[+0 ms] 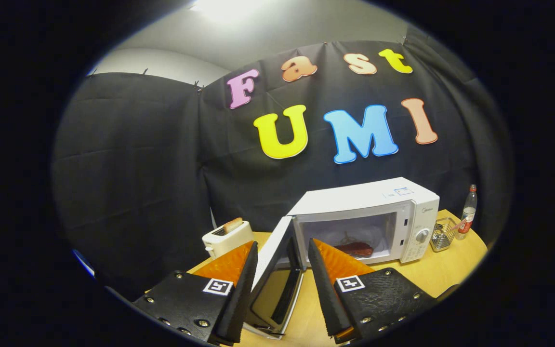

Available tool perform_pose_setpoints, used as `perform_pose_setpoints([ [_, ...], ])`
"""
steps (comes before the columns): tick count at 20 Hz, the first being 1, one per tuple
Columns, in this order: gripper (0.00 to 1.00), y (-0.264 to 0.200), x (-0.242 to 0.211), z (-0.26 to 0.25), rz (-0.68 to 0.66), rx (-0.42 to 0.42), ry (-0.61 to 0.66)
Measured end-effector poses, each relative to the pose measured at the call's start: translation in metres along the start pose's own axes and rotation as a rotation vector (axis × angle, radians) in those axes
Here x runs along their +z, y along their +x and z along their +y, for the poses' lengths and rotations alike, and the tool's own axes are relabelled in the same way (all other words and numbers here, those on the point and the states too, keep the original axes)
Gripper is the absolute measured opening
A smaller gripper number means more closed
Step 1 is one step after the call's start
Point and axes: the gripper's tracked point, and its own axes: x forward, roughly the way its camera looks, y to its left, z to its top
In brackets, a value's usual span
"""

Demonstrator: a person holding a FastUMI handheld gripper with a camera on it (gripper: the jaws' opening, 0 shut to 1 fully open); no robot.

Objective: Open the microwave, put the food inside, and close the microwave door.

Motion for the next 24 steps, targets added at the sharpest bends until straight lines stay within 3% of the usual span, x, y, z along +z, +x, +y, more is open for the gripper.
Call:
perform_pose_setpoints([
  [14, 0.64, -0.031, -0.047, 0.124, 0.03, 0.21, -0.025],
  [24, 0.64, -0.027, -0.125, 0.125, 0.189, 0.233, -0.032],
])
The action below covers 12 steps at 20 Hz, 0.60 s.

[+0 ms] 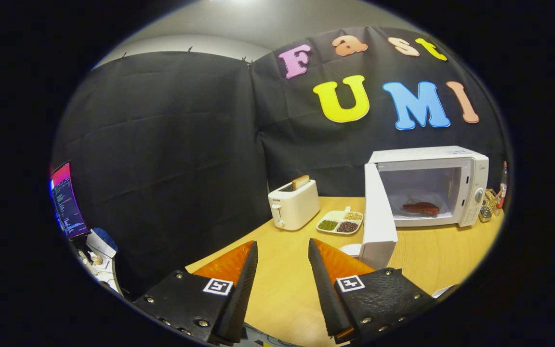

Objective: Open the microwave, put the food inside, and close the microwave door.

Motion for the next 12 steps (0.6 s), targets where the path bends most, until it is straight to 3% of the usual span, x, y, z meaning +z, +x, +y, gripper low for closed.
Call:
perform_pose_setpoints([
  [3, 0.54, 0.003, -0.017, -0.012, 0.042, -0.014, 0.015],
  [5, 0.57, 0.005, -0.022, -0.017, 0.055, 0.0, 0.03],
  [6, 0.55, 0.009, -0.018, -0.035, 0.045, -0.084, 0.006],
  [8, 0.04, 0.007, -0.021, -0.041, 0.045, -0.098, 0.005],
  [12, 0.02, 0.003, -0.024, -0.059, 0.068, -0.134, -0.038],
])
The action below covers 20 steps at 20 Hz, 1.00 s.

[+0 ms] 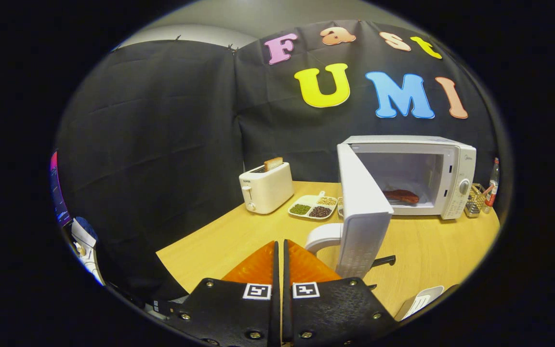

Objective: Open the microwave, put the food inside, and close the microwave door.

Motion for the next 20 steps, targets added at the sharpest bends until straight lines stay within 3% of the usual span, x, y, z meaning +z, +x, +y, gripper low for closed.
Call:
perform_pose_setpoints([
  [20, 0.02, -0.011, 0.018, -0.187, 0.006, -0.282, 0.116],
])
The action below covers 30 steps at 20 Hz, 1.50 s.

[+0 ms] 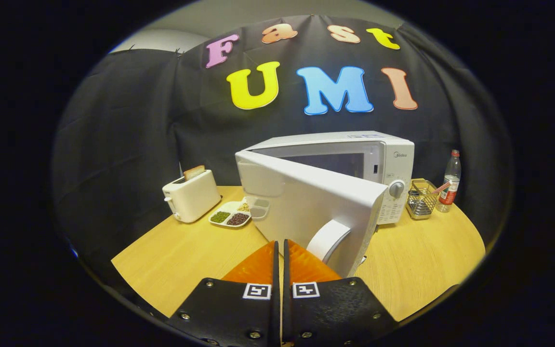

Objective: Open the microwave, put the food inside, and close the microwave door.

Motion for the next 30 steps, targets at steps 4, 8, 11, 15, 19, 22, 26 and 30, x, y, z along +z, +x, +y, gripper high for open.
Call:
perform_pose_setpoints([
  [4, 0.02, 0.018, 0.009, -0.031, 0.007, -0.04, 0.02],
  [8, 0.02, 0.041, 0.018, -0.053, 0.006, -0.067, 0.021],
  [11, 0.02, 0.059, 0.029, -0.065, -0.006, -0.085, 0.022],
  [15, 0.02, 0.085, 0.037, -0.076, 0.0, -0.095, 0.018],
  [19, 0.02, 0.109, 0.043, -0.088, 0.002, -0.117, 0.008],
  [22, 0.02, 0.124, 0.051, -0.099, -0.002, -0.135, 0.021],
  [26, 0.02, 0.14, 0.063, -0.111, -0.019, -0.161, 0.028],
  [30, 0.02, 0.151, 0.07, -0.121, -0.033, -0.188, 0.044],
])
